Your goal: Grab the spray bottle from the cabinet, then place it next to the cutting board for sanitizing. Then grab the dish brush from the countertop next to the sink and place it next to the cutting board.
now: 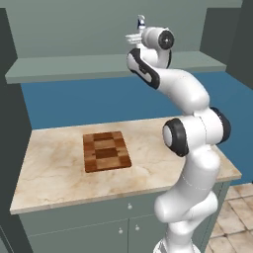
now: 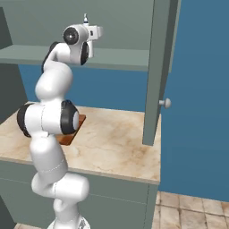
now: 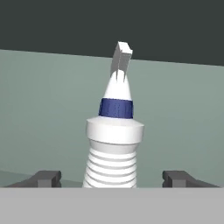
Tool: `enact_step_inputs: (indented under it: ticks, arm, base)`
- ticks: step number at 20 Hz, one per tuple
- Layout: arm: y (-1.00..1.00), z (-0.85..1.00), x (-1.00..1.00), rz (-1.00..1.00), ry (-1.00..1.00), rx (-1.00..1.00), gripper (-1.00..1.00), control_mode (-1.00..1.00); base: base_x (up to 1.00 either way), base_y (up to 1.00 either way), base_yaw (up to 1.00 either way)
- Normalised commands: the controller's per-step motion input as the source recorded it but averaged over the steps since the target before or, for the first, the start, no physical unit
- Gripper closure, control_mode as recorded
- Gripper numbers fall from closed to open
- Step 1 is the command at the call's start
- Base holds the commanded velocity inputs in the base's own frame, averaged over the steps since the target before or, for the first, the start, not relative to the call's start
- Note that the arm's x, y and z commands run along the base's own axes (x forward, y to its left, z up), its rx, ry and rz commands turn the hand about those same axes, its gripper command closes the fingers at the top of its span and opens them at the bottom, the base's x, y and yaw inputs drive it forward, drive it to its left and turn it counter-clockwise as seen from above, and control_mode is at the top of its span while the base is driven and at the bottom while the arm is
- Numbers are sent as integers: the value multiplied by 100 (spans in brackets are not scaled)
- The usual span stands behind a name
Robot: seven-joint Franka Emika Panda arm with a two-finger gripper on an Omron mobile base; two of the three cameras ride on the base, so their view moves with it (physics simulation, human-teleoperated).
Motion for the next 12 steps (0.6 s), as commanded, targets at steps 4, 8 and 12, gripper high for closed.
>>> enact_step_inputs:
  ticks: [4, 8, 12]
  arm:
    - [5, 0, 21, 0, 0, 0, 100, -100]
    - [2, 0, 5, 0, 5, 0, 100, -100]
    - [0, -16, -30, 0, 6, 0, 100, -100]
  base:
    - [0, 0, 0]
    - [0, 0, 0]
    - [0, 0, 0]
